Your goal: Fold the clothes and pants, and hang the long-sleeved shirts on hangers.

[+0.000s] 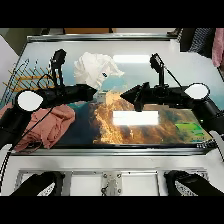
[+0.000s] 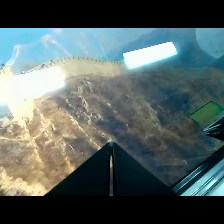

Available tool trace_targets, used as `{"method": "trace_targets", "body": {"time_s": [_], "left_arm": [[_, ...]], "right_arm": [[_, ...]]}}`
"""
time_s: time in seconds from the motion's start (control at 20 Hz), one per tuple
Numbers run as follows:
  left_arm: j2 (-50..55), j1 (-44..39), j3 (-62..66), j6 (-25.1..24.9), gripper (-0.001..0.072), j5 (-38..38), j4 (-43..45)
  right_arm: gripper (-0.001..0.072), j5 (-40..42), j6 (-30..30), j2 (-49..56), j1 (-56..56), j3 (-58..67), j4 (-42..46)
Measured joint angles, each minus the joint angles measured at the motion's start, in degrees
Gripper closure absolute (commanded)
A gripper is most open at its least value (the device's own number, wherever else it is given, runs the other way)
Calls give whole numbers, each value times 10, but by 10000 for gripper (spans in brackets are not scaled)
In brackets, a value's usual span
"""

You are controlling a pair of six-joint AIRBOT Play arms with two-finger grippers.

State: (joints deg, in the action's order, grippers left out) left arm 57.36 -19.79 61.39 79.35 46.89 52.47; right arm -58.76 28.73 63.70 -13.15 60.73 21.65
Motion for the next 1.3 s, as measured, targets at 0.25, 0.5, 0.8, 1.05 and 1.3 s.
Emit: {"method": "trace_targets", "body": {"time_s": [0.25, 0.5, 0.8, 1.05, 1.3], "left_arm": [[0, 0, 0, 0, 698, 0, 0], [0, 0, 0, -1, 358, -2, 0], [-27, 90, 25, 45, 11, 50, 134], [-42, 260, -12, 119, 11, 180, 347], [-21, 372, -117, 139, 11, 165, 412]], "right_arm": [[701, 0, 0, 0, 0, 0, 0], [701, 0, 0, 0, 0, 0, 0], [701, 0, 0, 0, 0, 0, 0], [701, 0, 0, 0, 0, 0, 0], [701, 0, 0, 0, 0, 0, 0]]}}
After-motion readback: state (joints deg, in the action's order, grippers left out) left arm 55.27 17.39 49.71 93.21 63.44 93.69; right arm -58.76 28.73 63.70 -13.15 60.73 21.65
